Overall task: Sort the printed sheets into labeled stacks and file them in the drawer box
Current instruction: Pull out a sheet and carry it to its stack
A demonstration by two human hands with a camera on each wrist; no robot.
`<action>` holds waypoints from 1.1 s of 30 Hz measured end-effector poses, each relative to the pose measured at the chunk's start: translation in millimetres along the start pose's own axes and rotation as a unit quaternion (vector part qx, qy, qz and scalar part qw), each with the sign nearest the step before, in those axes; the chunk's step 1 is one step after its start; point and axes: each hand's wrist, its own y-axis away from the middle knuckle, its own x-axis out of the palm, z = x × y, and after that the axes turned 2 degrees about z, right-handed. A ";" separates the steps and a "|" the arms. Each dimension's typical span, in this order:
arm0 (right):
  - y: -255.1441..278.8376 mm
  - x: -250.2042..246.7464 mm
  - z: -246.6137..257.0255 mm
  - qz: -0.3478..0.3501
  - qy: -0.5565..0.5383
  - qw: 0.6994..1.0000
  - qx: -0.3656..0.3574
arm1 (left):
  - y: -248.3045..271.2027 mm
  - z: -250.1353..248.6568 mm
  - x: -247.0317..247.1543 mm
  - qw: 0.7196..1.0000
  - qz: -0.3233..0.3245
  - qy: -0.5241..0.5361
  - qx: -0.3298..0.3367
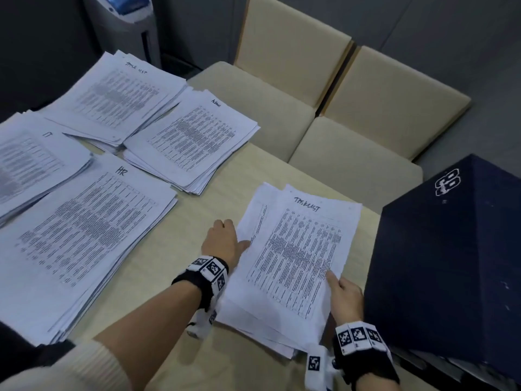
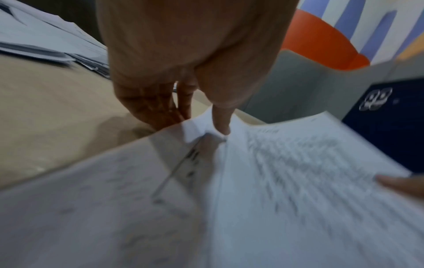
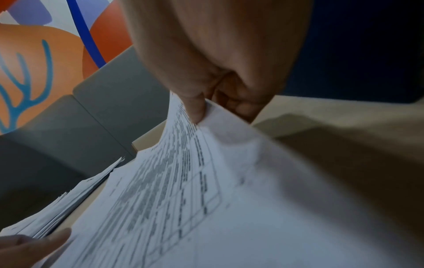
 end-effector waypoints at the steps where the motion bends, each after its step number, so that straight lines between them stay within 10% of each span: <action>1: 3.7 -2.6 -1.7 0.008 -0.002 1.000 0.003 | -1.2 0.8 1.0 1.000 0.003 -0.010 0.007; 10: 32.4 -18.9 -2.0 -0.111 -0.117 0.986 0.036 | -2.5 19.3 -23.5 0.996 -0.038 -0.055 0.054; 21: 43.3 -6.4 -0.2 -0.056 -0.237 0.965 0.094 | 3.3 21.3 -34.4 0.989 -0.070 -0.032 0.123; 24: 43.6 -3.1 8.9 -0.034 -0.277 0.956 0.089 | 7.7 17.2 -39.0 0.982 -0.122 0.041 0.140; 33: 40.2 27.0 59.3 0.084 -0.331 0.939 0.034 | 16.9 25.6 -56.6 0.939 0.008 0.331 0.089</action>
